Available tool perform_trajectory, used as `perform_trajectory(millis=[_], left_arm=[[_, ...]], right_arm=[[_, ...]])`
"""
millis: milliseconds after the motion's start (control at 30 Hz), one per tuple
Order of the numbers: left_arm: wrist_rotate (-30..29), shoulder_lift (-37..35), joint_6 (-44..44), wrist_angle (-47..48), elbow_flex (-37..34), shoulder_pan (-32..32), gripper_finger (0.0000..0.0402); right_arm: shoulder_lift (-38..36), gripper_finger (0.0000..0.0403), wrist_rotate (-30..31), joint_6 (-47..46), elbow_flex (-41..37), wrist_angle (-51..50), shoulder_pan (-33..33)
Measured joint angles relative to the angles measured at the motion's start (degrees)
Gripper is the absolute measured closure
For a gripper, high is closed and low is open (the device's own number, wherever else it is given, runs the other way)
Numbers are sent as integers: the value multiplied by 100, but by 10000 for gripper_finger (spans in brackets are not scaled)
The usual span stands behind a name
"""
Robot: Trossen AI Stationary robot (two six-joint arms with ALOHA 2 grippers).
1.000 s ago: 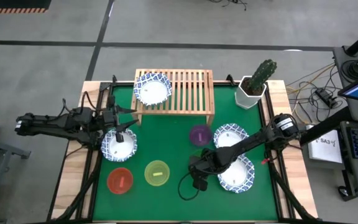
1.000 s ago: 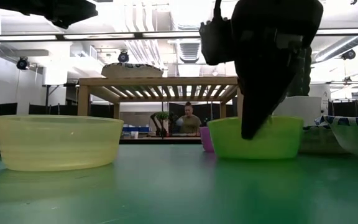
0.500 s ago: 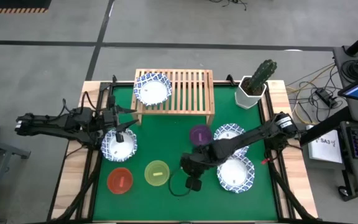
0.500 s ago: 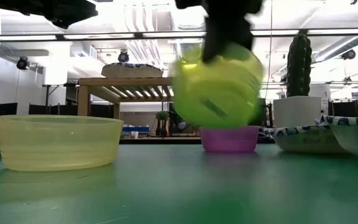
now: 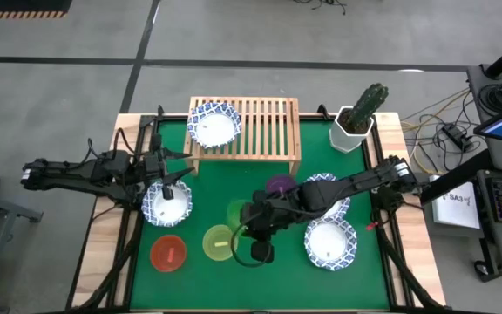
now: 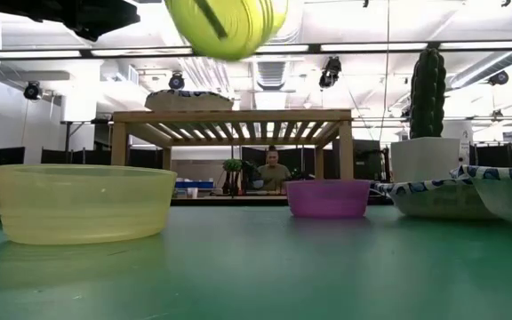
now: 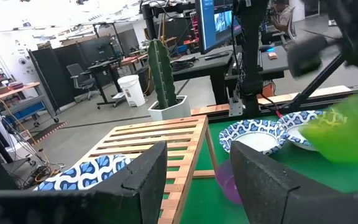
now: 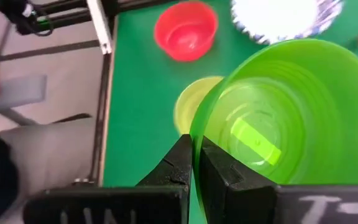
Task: Place and stack bowls onto a shelf
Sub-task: Put the green bowl on the shelf
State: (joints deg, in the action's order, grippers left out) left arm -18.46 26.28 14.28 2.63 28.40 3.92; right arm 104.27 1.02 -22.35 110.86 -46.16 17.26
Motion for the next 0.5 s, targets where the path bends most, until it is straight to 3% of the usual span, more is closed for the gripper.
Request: perform_trajectory(millis=[300, 500], left_arm=[[0, 0, 0, -2, 0, 0, 242], [1, 0, 0, -2, 0, 1, 242]], right_arm=[[-13, 394, 1566, 689, 1228, -2198, -387], [-13, 394, 1735, 1382, 1261, -2888, -1207]])
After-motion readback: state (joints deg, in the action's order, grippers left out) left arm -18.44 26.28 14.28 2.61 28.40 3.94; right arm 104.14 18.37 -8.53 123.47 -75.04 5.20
